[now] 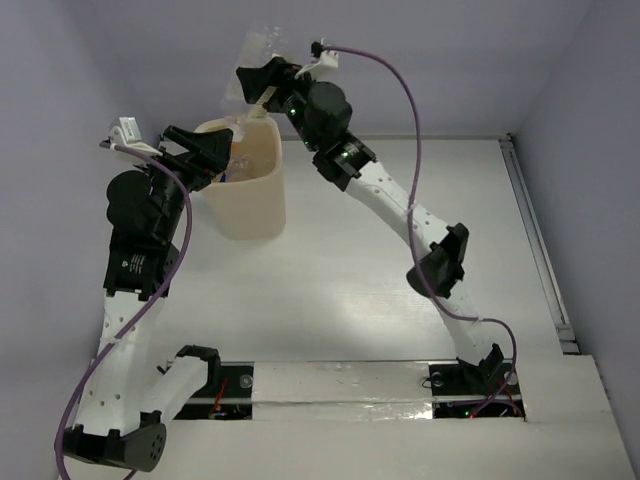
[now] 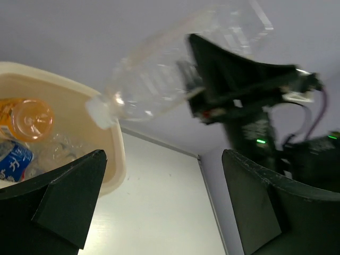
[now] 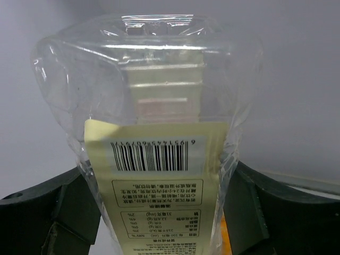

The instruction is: Put the plastic bottles in the bin

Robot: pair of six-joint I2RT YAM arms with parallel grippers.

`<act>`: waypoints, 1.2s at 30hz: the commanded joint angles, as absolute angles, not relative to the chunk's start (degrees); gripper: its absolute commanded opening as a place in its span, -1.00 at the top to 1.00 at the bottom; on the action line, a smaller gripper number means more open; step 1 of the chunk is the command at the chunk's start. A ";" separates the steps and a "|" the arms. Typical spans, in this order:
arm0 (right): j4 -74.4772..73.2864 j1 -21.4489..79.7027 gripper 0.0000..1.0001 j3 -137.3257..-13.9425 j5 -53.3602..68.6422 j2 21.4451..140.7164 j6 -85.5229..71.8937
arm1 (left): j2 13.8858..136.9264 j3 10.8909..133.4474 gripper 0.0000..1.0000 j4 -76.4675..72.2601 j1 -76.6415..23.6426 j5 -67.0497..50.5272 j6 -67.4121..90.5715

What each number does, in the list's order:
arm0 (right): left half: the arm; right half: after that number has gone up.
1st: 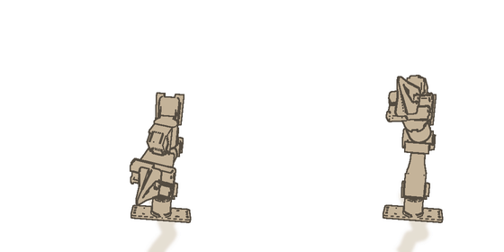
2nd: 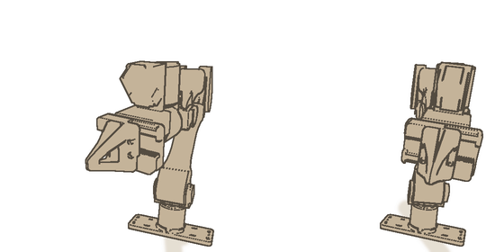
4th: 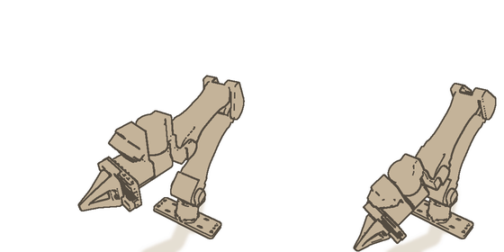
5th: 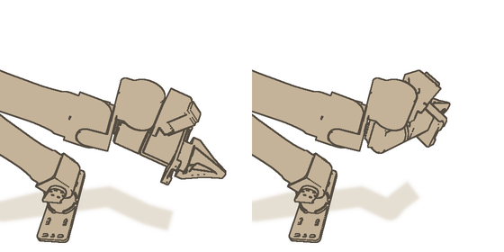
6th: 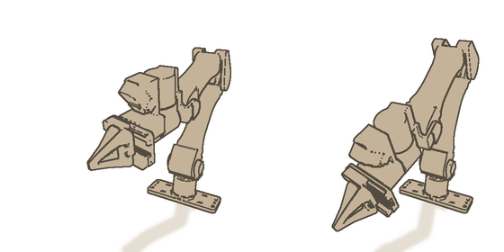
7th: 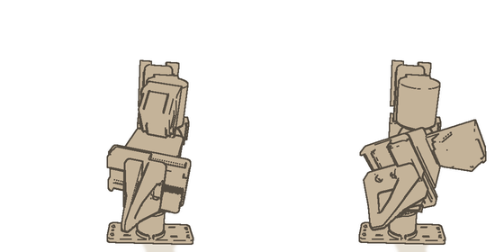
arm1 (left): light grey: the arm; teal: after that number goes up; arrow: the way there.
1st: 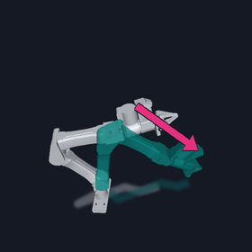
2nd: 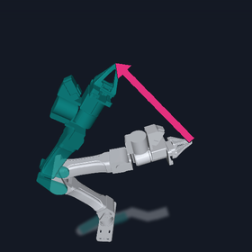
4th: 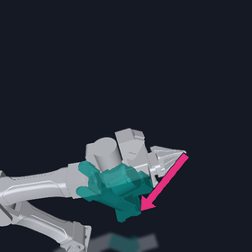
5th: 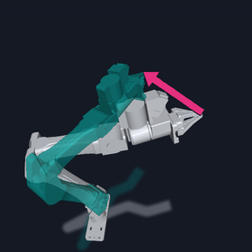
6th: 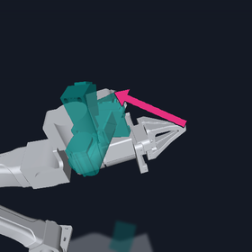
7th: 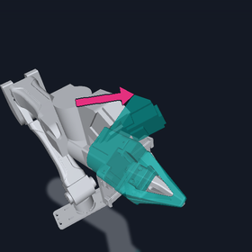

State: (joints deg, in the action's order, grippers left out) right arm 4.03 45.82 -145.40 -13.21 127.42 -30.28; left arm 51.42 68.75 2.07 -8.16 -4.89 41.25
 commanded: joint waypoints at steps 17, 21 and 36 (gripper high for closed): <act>3.70 54.40 -0.63 -132.08 -28.56 129.63 -6.94 | 47.72 67.06 -0.77 4.92 -10.20 -1.67 38.85; 3.51 54.40 -0.99 -129.39 -28.39 127.54 -8.70 | 47.29 66.97 -0.79 5.27 -10.72 -0.88 37.97; 4.22 54.40 -1.00 -123.06 -26.37 113.21 -10.11 | 49.75 70.93 -0.81 6.33 -10.72 3.78 33.75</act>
State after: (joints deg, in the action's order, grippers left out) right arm 0.45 54.35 -125.43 -26.33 118.39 -10.22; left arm 50.70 69.38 8.43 -10.50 2.44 35.51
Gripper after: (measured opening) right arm 0.996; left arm 0.902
